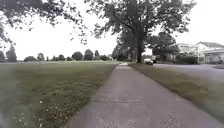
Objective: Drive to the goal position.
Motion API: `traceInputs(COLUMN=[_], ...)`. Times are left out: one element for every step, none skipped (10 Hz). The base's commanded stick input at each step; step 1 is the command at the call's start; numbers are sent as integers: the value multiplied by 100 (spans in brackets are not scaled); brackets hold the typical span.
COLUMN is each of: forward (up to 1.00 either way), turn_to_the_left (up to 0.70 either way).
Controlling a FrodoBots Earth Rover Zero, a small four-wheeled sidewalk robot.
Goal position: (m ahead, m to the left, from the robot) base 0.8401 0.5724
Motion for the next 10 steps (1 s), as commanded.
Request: traceInputs(forward=[70, 70, 70, 70, 70, 70, 70, 70, 70, 70], turn_to_the_left=[0, 0, 0, 0, 0, 0, 0, 0, 0, 0])
